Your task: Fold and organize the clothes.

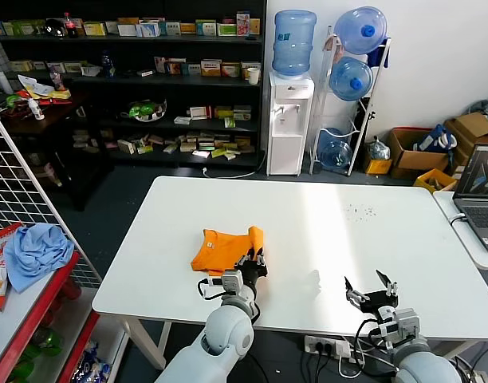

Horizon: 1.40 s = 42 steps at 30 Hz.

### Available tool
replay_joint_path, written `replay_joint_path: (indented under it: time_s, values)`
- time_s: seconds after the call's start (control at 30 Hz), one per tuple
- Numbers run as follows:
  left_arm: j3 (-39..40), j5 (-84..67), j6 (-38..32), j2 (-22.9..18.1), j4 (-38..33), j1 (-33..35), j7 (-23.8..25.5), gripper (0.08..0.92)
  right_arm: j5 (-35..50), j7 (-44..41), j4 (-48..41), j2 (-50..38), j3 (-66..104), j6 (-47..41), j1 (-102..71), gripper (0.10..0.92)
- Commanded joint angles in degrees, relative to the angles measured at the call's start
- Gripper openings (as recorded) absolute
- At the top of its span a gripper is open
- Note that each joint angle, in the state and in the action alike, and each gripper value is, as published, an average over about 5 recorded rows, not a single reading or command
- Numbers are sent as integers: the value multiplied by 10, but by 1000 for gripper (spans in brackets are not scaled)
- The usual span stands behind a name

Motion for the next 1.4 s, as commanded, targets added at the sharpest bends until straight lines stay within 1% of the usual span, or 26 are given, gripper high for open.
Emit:
replay_joint_path:
  time_s: [0.03, 0.17, 0.3, 0.37, 0.5, 0.6, 0.77, 0.93, 1.13, 1.4]
  values:
    - [15, -42, -93, -33, -4, 11, 32, 350, 1, -2, -4, 0, 2, 2, 0, 823]
    - [4, -37, -127, -4, -34, 31, 56, 472, 0, -4, -7, 6, -1, 3, 4, 823]
    - [-31, 5, -173, 32, -39, 50, 78, 584, -5, -11, -15, 13, 2, 10, 7, 823]
    - [-48, 34, -201, 62, -39, 62, 86, 645, -13, -20, -20, 20, 9, 18, 9, 823]
    - [-92, 105, -261, 136, -30, 93, 102, 756, -33, -44, -32, 42, 31, 35, 22, 823]
    - [-133, 151, -292, 171, -19, 119, 113, 809, -46, -65, -34, 59, 45, 45, 31, 823]
    - [-196, 215, -324, 190, -7, 168, 138, 822, -67, -106, -36, 96, 66, 57, 38, 823]
    - [-238, 227, -308, 192, -19, 201, 167, 823, -97, -132, -46, 129, 74, 77, 38, 823]
    - [-252, 250, -311, 187, -37, 213, 173, 823, -113, -149, -60, 156, 92, 113, 34, 823]
    - [-259, 258, -313, 185, -46, 224, 173, 823, -114, -175, -61, 164, 107, 175, 26, 823]
